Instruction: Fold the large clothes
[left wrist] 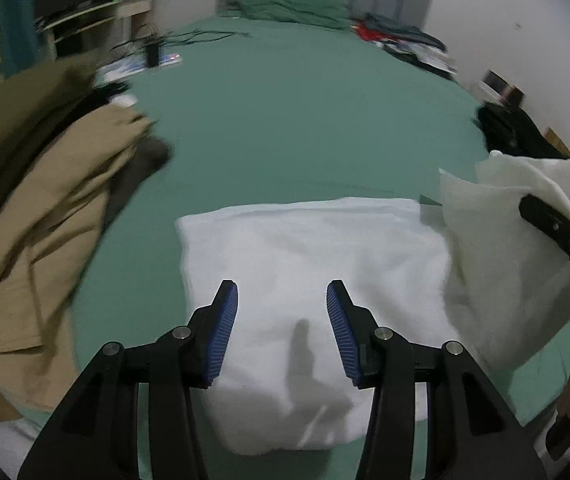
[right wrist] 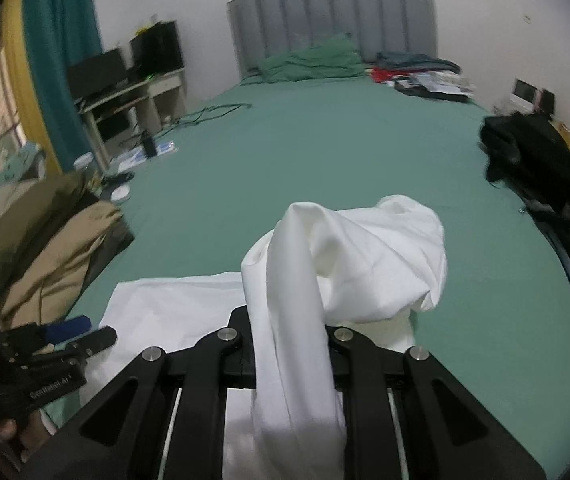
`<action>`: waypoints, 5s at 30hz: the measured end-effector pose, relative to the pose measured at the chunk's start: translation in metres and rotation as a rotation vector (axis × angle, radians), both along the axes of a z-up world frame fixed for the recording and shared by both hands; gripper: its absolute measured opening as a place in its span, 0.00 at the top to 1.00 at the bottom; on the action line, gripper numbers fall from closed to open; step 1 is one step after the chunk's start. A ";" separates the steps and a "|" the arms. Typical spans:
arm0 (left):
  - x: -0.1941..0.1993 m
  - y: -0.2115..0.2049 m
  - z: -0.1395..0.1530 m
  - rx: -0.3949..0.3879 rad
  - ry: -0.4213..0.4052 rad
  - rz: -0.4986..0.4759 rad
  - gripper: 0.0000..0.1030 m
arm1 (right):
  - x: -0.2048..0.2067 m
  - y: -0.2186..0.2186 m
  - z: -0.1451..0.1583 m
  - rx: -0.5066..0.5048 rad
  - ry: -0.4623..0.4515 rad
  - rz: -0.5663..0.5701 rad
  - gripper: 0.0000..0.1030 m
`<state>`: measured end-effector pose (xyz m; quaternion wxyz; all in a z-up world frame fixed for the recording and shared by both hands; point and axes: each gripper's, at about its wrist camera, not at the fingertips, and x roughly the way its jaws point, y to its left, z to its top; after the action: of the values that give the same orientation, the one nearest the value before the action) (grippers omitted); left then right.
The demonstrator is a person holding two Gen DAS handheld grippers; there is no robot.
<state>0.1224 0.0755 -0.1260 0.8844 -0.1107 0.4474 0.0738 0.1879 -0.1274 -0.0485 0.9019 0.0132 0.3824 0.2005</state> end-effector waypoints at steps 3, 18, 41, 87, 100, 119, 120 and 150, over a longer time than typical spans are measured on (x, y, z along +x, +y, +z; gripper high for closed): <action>-0.010 0.031 -0.013 -0.068 0.022 0.058 0.52 | -0.001 0.029 -0.008 -0.015 0.034 0.037 0.85; -0.034 0.097 -0.046 -0.212 0.040 0.124 0.53 | -0.056 0.172 -0.071 -0.181 0.243 0.499 0.72; -0.022 0.063 0.009 -0.263 -0.187 0.004 0.45 | -0.086 0.074 -0.031 -0.082 0.152 0.409 0.29; -0.034 0.070 -0.012 -0.111 0.038 0.223 0.48 | -0.064 -0.039 -0.057 0.109 0.201 0.129 0.21; 0.007 0.125 -0.023 -0.253 0.052 0.214 0.47 | -0.039 -0.048 -0.036 0.114 0.137 0.148 0.21; 0.034 0.091 -0.078 -0.475 0.061 0.035 0.27 | 0.025 -0.022 -0.097 0.076 0.277 0.182 0.21; 0.035 0.092 -0.079 -0.518 0.051 0.030 0.27 | 0.026 -0.021 -0.100 0.075 0.286 0.182 0.21; 0.042 0.058 -0.088 -0.518 0.053 -0.105 0.22 | 0.020 -0.018 -0.113 0.199 0.325 0.211 0.29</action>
<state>0.1648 0.1332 -0.2137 0.8170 -0.3081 0.4797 -0.0863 0.2081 -0.1455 -0.1614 0.7966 0.0944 0.5004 0.3257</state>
